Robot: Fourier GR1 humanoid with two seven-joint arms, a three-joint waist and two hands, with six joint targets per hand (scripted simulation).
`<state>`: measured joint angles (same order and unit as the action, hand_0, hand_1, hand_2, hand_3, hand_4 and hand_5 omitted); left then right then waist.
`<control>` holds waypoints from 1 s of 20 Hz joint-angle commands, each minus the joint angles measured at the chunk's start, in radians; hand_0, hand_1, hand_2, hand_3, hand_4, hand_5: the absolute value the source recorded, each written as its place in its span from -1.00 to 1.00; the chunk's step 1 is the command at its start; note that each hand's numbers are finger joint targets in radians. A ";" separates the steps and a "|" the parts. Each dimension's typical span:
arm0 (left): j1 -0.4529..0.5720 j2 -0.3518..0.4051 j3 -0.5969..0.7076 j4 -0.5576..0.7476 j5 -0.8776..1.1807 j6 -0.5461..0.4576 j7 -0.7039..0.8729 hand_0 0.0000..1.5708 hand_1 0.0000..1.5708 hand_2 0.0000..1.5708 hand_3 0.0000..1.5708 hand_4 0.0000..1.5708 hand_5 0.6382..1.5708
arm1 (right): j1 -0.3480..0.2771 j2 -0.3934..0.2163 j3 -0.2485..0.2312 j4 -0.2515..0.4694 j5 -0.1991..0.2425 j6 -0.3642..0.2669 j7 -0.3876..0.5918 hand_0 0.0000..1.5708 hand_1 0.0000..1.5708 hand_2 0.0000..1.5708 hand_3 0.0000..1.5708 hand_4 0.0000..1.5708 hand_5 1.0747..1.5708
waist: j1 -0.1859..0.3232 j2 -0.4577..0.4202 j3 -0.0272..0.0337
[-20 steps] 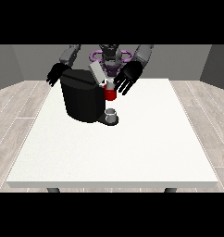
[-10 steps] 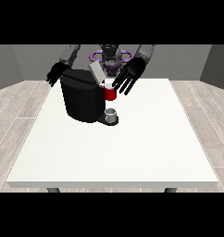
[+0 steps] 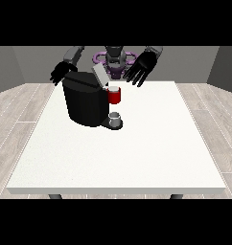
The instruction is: Insert the coffee pod into the coffee machine and close the lid
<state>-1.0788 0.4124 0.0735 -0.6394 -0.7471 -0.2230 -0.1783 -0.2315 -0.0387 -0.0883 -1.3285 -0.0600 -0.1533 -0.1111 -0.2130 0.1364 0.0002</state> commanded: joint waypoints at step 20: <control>0.430 -0.303 0.313 -0.042 0.460 -0.028 -0.044 -1.00 -1.00 -1.00 -1.00 -0.89 1.00 | 0.079 -0.149 0.015 -0.171 -0.042 0.162 0.156 -1.00 -1.00 -1.00 -1.00 -0.95 1.00 | 0.216 -0.400 -0.0005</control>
<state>-0.7027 0.1324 0.3647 -0.6638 -0.3318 -0.2477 -0.2345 -0.1356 -0.1423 -0.0663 -1.4489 -0.0782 -0.0413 0.0024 -0.0110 -0.2276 -0.0007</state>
